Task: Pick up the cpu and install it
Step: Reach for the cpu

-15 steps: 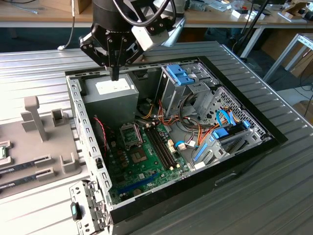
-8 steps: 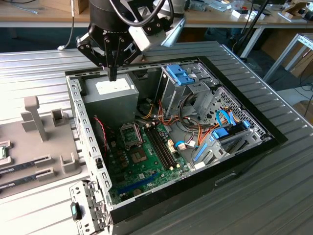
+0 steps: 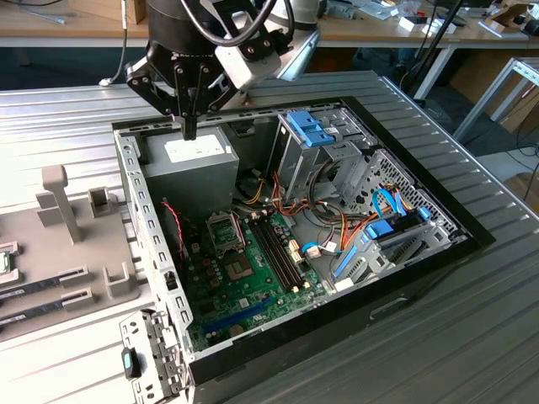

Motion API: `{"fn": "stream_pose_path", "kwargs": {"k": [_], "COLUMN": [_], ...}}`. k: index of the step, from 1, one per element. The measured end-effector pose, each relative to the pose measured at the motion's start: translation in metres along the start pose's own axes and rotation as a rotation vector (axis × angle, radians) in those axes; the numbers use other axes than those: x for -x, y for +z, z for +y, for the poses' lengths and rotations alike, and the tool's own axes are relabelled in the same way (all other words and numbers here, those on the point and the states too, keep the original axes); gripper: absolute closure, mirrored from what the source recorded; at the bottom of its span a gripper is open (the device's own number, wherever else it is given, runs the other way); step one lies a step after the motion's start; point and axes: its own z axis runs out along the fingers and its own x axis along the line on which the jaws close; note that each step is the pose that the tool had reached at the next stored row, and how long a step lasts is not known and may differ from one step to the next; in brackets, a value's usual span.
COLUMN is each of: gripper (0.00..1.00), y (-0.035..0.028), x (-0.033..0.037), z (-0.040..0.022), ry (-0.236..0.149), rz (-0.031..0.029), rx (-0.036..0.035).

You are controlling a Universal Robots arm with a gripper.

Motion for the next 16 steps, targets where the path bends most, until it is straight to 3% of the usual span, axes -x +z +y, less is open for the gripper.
{"fn": "stream_pose_path", "kwargs": {"k": [16], "gripper": [0.89], "y": [0.0001], "x": [-0.0090], "z": [-0.0007], "ry": [0.000], "rz": [0.0000], "rx": [0.0000]}}
